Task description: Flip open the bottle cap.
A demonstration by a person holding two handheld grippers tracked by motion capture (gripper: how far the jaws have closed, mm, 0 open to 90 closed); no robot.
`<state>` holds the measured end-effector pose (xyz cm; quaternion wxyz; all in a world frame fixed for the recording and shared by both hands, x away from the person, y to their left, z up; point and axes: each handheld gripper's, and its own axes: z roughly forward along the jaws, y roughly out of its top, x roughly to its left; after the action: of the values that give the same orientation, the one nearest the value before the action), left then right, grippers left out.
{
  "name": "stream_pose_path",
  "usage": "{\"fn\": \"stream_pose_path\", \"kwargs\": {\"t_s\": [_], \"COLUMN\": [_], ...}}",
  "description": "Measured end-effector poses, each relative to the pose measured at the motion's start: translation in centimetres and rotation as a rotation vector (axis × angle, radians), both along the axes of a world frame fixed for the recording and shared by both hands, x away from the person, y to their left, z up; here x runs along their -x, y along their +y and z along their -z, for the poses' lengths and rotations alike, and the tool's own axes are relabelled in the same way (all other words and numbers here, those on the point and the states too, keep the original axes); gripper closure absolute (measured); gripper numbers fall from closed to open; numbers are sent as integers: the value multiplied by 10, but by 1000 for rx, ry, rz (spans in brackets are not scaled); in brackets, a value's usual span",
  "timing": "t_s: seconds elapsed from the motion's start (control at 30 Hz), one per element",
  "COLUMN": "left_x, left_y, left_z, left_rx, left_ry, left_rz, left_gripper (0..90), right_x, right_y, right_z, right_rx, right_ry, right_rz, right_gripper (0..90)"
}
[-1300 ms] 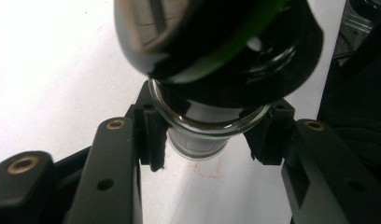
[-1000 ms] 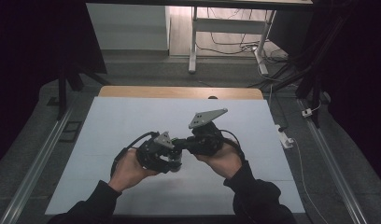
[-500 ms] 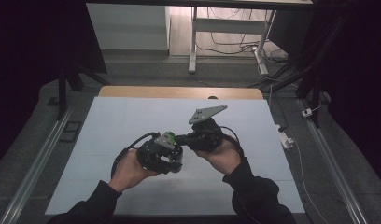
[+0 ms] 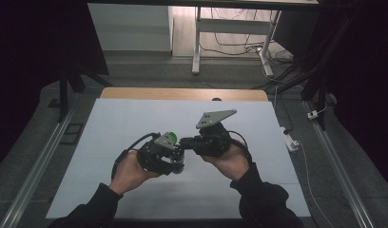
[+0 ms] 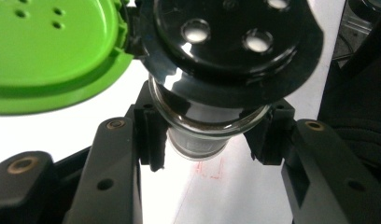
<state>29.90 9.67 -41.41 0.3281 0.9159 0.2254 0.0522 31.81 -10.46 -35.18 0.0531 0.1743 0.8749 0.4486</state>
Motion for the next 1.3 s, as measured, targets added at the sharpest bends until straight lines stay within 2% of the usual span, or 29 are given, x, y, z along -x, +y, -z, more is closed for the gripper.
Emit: {"fn": "stream_pose_path", "kwargs": {"t_s": [0.13, 0.47, 0.77, 0.93, 1.3], "left_x": [0, -1, -1, -1, -1], "left_y": [0, 2, 3, 3, 6], "left_z": [0, -2, -2, -3, -4], "left_rx": [2, 10, 11, 15, 23], "left_ry": [-1, -2, 0, -2, -4], "left_rz": [-3, -9, -13, -14, -23], "left_gripper": [539, 539, 539, 539, 539], "right_x": [5, 12, 20, 23, 31], "right_y": [-7, -26, -44, -53, -73], "right_z": [2, 8, 15, 20, 31], "right_rx": [4, -2, -5, -8, -2], "right_ry": [-4, -2, -22, -33, -29], "right_rz": [17, 60, 100, 127, 178], "right_gripper": [744, 610, 486, 387, 214]}}
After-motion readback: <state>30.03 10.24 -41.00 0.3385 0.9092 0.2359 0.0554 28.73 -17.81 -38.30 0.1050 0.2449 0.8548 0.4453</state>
